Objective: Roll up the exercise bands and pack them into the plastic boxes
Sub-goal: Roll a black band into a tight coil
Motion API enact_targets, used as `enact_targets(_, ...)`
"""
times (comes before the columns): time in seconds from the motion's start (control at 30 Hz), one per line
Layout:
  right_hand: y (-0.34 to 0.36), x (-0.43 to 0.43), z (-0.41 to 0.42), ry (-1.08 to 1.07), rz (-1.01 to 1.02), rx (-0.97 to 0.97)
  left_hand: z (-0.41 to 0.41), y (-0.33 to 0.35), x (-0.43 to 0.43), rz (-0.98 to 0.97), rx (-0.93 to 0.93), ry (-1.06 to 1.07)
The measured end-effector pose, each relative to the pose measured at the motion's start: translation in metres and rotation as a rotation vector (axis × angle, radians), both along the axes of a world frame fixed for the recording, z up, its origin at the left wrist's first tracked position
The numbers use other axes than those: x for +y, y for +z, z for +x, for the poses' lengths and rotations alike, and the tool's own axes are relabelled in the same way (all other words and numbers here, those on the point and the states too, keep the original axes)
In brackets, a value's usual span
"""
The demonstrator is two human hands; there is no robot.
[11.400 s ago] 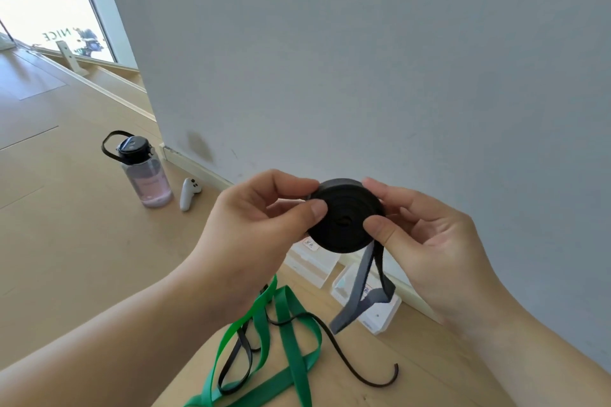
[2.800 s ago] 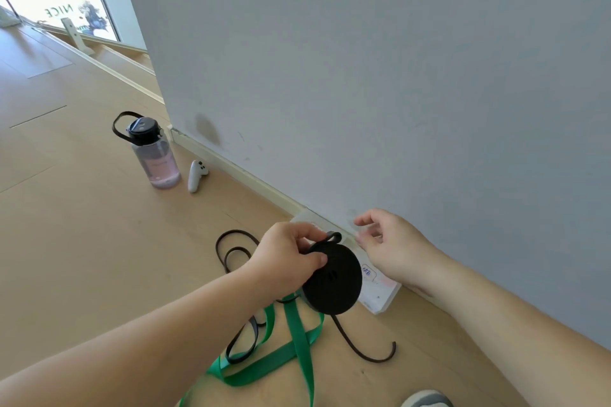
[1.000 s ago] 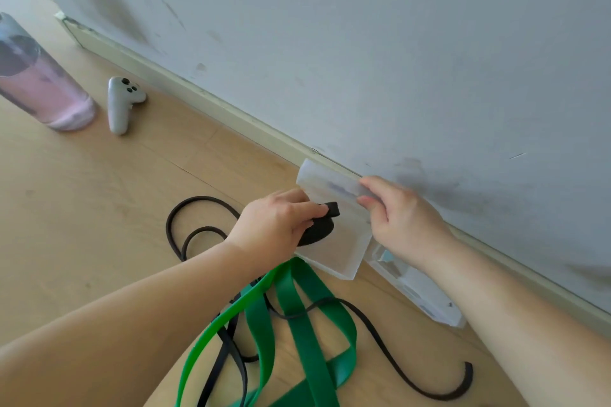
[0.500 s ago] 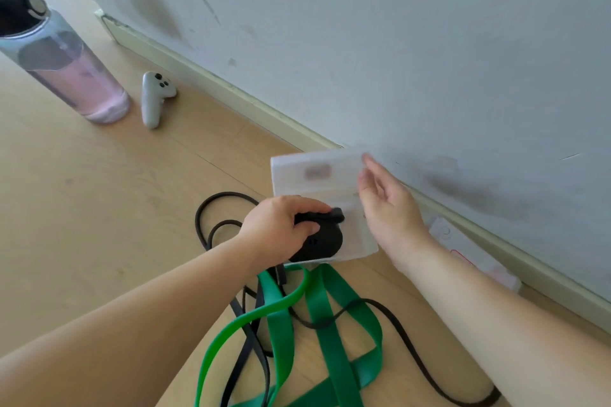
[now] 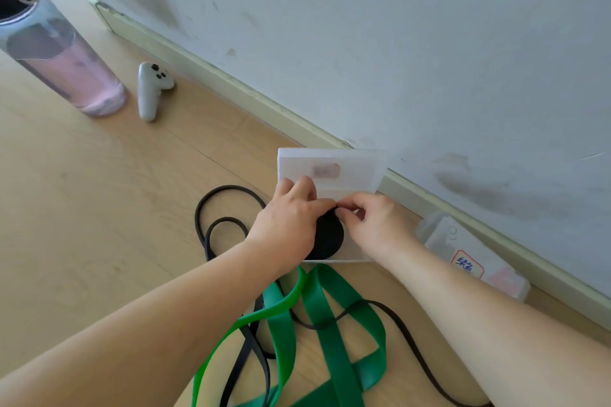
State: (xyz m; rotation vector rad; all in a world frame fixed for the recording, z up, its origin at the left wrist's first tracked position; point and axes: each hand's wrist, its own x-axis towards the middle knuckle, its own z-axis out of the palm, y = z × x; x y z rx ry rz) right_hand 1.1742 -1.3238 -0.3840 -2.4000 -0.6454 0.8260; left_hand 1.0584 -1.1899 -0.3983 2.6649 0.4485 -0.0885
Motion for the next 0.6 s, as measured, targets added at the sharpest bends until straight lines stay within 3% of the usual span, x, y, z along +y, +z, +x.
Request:
enact_targets(0.27,-0.008,0.007,-0.007,-0.072,-0.059,-0.060,-0.013,-0.007,0.009,0.012,-0.182,0.076)
enact_targets(0.5,-0.011,0.005,-0.023,0.052,-0.086,-0.269,-0.020,-0.009,0.009,-0.034,-0.161,0.030)
enact_targets(0.6,-0.011,0.007,-0.024,0.079,-0.141,-0.275,-0.018,-0.003,0.006,0.016,-0.109,0.011)
